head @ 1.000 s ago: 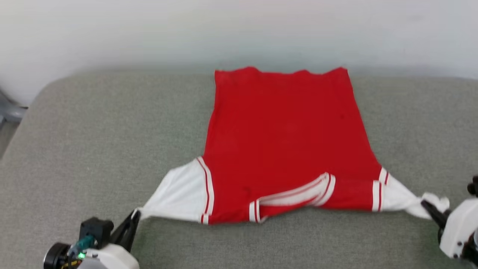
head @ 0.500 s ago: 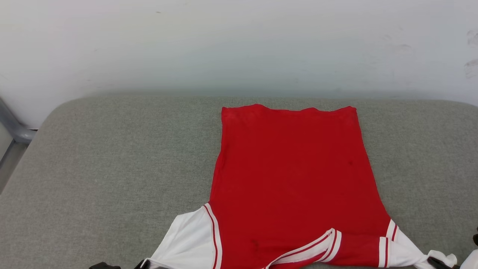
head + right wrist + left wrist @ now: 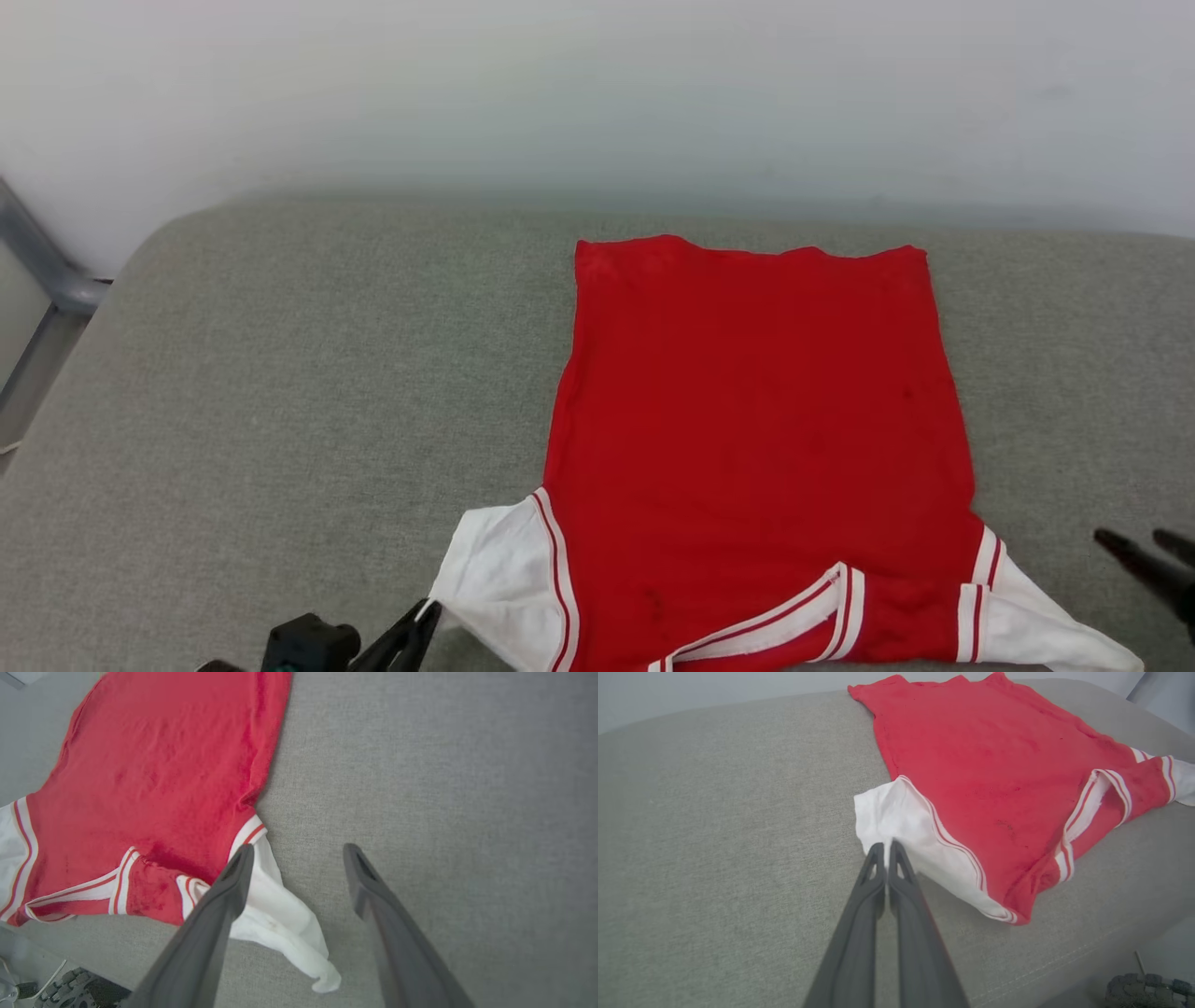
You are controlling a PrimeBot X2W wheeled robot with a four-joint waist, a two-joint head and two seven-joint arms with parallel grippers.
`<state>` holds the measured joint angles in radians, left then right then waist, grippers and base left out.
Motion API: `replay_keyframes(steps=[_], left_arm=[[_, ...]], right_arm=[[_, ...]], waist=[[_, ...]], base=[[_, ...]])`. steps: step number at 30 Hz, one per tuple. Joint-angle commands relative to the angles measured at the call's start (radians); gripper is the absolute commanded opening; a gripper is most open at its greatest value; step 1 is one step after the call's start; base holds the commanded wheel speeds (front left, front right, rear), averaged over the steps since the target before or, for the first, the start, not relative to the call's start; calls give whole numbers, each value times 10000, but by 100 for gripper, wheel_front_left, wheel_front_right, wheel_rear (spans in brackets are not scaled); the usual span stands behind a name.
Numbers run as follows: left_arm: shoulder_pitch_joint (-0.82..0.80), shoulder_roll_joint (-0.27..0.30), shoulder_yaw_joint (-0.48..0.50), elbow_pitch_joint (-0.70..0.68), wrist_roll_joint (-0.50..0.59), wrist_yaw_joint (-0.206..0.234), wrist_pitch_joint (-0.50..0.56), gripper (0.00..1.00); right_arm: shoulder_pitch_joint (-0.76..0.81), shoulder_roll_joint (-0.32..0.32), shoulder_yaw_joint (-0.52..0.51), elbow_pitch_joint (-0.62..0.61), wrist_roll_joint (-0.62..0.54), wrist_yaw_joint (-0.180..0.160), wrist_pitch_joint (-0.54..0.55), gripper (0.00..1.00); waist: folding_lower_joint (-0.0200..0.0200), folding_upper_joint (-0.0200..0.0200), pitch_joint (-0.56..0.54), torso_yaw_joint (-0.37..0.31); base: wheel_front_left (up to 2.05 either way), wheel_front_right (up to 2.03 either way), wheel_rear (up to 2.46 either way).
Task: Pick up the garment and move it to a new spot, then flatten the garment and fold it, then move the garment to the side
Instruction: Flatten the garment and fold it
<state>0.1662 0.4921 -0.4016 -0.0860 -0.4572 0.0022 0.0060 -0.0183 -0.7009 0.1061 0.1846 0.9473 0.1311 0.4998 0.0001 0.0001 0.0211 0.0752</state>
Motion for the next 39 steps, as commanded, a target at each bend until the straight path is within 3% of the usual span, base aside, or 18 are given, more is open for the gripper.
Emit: replay_keyframes(steps=[1, 10, 13, 16, 23, 32, 39], left_arm=[[-149, 43, -25, -172, 75, 33, 90, 0], [-791, 158, -416, -1876, 415, -23, 933, 0], [-1143, 9, -603, -2286, 404, -120, 1077, 0], [-1669, -54, -857, -2521, 659, -315, 1238, 0], [-2472, -258, -1057, -2760, 913, -473, 1144, 0], [-3022, -553, -1298, -2717, 1098, -592, 860, 0], [-3191, -743, -1402, -2463, 1051, -597, 659, 0]], right_arm=[[-269, -110, -149, -144, -101, -8, 105, 100], [-3339, 309, -1571, -650, -1285, -8, 2592, 100], [-4728, 746, -2152, -157, -1750, -8, 3699, 100], [-6070, 775, -2477, 302, -2717, -8, 4580, 100], [-8326, 1019, -3124, 1113, -4766, -8, 5701, 100], [-9431, 989, -3348, 1477, -6161, -8, 6455, 100], [-9044, 1210, -3182, 1601, -6486, -8, 6926, 100]], waist=[[-1, -1, 290, 245], [-1, -1, 2340, 1274], [-1, -1, 3154, 1688], [-1, -1, 3853, 2133], [-1, -1, 5085, 2985], [-1, -1, 5790, 3562], [-1, -1, 5955, 3791]], base=[[0, 0, 0], [0, 0, 0], [0, 0, 0], [0, 0, 0], [0, 0, 0], [0, 0, 0], [0, 0, 0]])
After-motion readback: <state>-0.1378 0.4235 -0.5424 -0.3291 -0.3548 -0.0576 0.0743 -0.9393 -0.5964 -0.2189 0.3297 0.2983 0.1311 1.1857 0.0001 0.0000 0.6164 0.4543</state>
